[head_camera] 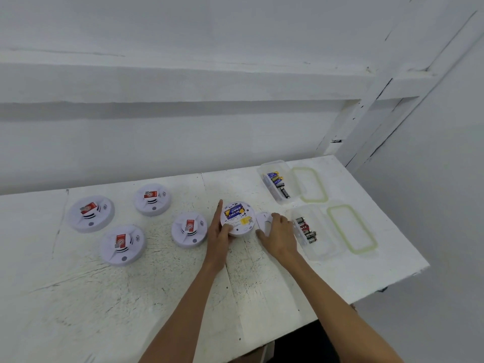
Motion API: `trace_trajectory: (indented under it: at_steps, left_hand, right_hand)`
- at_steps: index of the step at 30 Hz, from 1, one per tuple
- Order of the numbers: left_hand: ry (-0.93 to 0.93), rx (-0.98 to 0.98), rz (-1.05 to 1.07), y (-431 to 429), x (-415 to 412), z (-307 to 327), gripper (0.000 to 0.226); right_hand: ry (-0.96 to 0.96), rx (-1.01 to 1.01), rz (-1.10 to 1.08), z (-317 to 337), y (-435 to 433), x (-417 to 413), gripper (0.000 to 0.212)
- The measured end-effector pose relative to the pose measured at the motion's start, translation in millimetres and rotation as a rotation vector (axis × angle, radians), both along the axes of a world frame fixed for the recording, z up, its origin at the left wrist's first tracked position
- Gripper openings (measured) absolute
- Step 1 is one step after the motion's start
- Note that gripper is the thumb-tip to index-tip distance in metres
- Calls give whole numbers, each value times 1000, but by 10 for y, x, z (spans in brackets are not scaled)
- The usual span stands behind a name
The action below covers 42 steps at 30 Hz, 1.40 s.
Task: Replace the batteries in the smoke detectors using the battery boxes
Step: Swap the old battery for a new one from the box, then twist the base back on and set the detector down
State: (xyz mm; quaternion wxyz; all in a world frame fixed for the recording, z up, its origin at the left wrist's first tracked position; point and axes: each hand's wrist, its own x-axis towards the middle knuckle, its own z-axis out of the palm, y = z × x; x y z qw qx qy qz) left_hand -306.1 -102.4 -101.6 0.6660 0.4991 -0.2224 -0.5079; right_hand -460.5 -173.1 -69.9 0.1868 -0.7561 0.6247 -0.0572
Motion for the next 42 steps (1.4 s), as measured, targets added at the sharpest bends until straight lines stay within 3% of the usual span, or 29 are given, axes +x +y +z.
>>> trace_trajectory:
  at_steps: [6, 10, 16, 21, 27, 35, 39, 42]
  left_hand:
    - [34, 40, 71, -18, -5, -100, 46]
    - [16, 8, 48, -10, -6, -60, 47]
    - [-5, -4, 12, -12, 18, -53, 49]
    - [-24, -4, -26, -28, 13, -73, 49]
    - [-35, 21, -50, -23, 22, -120, 55]
    - [-163, 2, -120, -31, 27, -97, 61]
    - [-47, 42, -137, -74, 44, -113, 41]
    - [9, 36, -153, -72, 59, -94, 40]
  right_hand:
    - [47, -27, -78, 69, 18, 78, 55]
    - [67, -53, -60, 73, 27, 81, 56]
    - [-296, -48, -204, 146, 14, 65, 56]
    - [-652, -12, -280, 323, 36, 123, 33]
    - [-767, 73, -199, 302, 25, 227, 31]
    - [-846, 91, -294, 319, -45, 287, 30]
    - [-863, 70, -299, 398, -76, 335, 32]
    - [-862, 67, -288, 399, -91, 338, 31]
